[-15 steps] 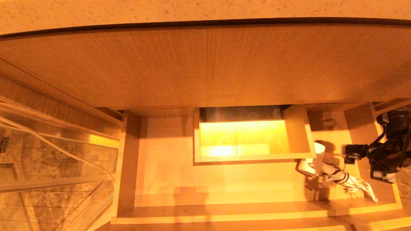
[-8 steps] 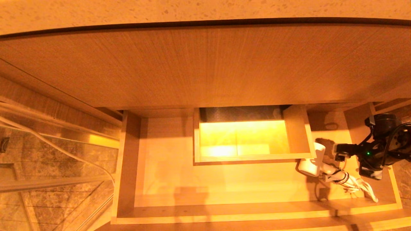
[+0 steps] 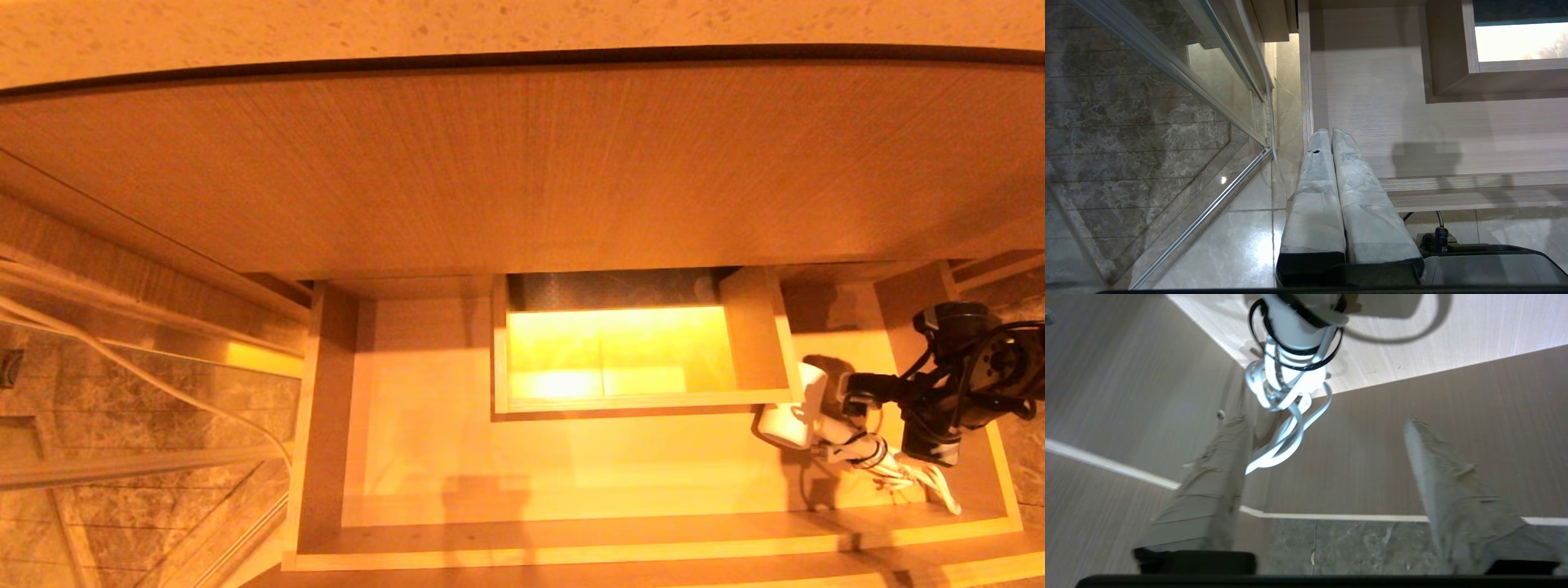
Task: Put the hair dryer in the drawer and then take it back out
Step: Take the hairdryer out
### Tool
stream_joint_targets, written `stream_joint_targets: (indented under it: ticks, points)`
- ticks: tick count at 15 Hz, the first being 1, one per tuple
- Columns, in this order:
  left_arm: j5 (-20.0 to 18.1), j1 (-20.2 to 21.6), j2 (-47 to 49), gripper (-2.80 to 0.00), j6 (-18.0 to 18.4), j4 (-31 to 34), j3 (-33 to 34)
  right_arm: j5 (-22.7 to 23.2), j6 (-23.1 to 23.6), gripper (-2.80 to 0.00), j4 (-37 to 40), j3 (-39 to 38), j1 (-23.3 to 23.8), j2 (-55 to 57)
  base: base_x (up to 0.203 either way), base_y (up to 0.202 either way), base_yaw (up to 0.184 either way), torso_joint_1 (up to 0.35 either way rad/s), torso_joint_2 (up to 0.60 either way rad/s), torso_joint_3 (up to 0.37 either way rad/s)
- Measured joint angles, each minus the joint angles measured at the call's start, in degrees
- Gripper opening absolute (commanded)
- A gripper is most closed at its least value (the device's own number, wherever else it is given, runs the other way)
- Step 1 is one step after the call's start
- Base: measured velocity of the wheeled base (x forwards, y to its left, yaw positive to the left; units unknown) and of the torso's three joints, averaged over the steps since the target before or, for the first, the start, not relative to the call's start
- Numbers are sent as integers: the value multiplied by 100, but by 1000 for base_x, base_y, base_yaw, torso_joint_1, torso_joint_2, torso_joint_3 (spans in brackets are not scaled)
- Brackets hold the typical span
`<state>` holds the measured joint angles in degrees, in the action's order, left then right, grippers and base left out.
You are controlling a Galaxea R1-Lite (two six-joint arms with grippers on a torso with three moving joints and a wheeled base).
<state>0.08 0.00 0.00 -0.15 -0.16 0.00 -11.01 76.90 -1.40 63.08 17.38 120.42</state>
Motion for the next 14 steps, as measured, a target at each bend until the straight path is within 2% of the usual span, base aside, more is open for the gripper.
stream_joint_targets:
  ticks: [14]
  points:
    - [-1, 0, 0, -280, -1, 1, 0, -227, 13, 0, 105, 26, 82, 535, 0, 0, 0, 0, 0, 0]
